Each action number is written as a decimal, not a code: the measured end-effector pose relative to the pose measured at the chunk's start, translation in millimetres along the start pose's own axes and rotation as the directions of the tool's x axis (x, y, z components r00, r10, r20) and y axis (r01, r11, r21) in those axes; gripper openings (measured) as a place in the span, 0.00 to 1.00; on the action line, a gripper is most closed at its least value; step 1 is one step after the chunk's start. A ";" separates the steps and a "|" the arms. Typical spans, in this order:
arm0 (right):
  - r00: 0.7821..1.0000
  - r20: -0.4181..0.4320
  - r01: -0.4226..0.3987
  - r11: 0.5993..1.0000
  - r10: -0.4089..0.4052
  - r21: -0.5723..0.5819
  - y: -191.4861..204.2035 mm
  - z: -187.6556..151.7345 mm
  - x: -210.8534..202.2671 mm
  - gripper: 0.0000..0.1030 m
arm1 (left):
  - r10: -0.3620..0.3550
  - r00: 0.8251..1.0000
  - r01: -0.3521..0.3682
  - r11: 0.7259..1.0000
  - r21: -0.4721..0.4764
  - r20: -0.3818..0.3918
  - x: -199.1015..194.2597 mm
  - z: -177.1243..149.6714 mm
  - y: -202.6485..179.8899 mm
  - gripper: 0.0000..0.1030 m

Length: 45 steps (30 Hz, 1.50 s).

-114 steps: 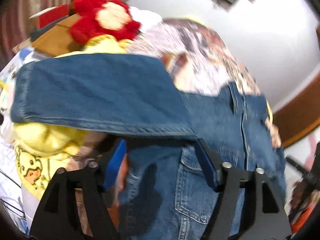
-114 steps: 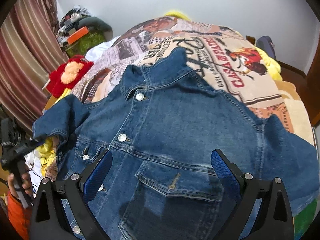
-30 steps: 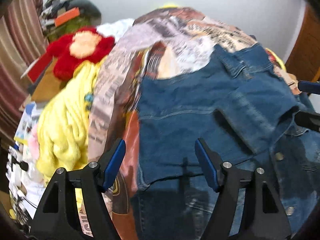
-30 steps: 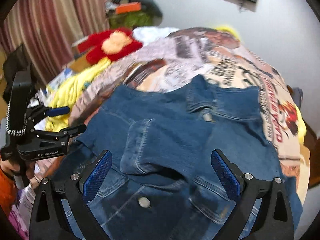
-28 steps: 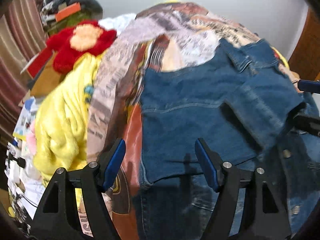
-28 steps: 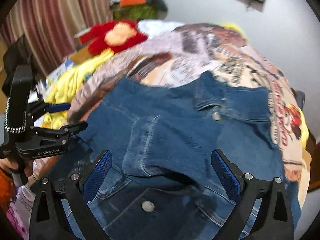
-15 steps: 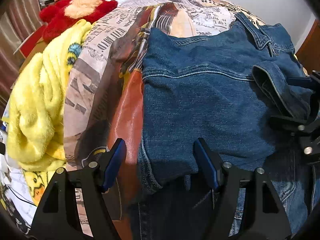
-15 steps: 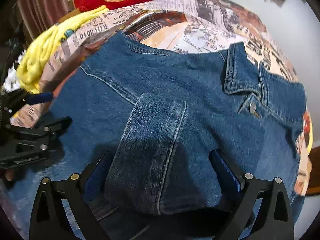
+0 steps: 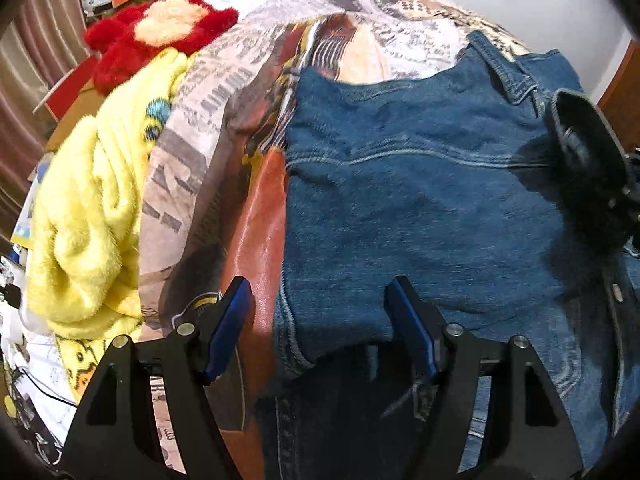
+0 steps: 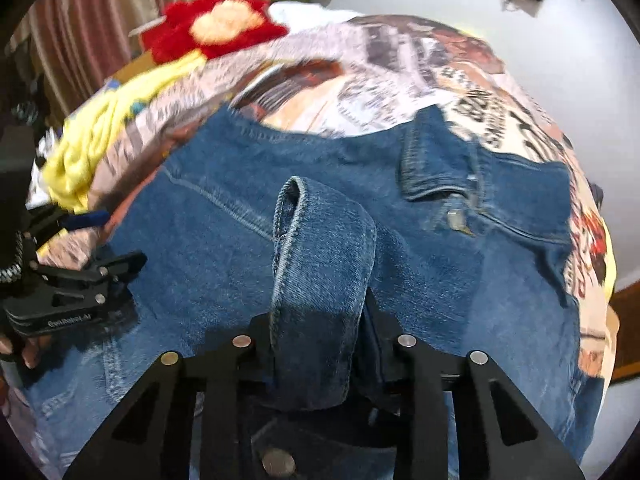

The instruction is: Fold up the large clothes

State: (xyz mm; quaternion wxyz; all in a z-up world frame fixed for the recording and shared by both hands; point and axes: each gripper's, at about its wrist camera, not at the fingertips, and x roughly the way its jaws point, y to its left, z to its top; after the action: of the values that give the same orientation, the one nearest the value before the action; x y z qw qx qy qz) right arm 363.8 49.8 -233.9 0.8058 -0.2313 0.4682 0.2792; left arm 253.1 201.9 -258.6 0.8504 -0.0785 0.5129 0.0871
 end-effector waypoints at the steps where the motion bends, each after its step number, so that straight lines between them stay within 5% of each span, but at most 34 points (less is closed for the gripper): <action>1: 1.000 0.013 -0.006 1.000 0.006 0.019 -5.5 -0.2 -6.1 0.28 | 0.002 1.000 -0.002 1.000 0.006 0.009 -4.2 2.3 -2.5 0.69; 12: 0.988 0.155 -0.024 0.972 -0.013 0.233 -92.2 -21.2 -85.3 0.27 | 0.010 0.992 -0.021 0.996 0.085 0.129 -56.1 20.2 -42.3 0.69; 25: 0.995 0.092 0.003 0.897 -0.048 0.443 -176.7 -105.9 -92.0 0.14 | -0.034 0.992 0.016 0.989 0.144 0.121 -59.7 25.0 -86.8 0.69; 32: 0.997 -0.037 0.078 0.914 -0.069 0.399 -190.0 -131.2 -78.5 0.15 | -0.057 0.993 0.040 0.986 0.159 0.104 -55.5 22.8 -100.4 0.69; 40: 1.000 0.025 -0.003 0.919 -0.008 0.394 -177.3 -110.9 -81.9 0.15 | -0.097 0.991 0.074 0.970 0.230 0.089 -54.3 25.4 -128.4 0.69; 45: 0.994 -0.083 0.089 0.948 -0.066 0.305 -161.3 -114.3 -40.8 0.15 | -0.141 0.987 0.116 0.954 0.278 0.072 -51.2 21.3 -151.8 0.69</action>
State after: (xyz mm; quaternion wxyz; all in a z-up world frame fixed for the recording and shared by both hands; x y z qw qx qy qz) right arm 383.3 -151.1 -231.8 0.8250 -0.1309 0.5252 0.1624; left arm 282.6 55.6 -196.7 0.8795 0.0100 0.4745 -0.0364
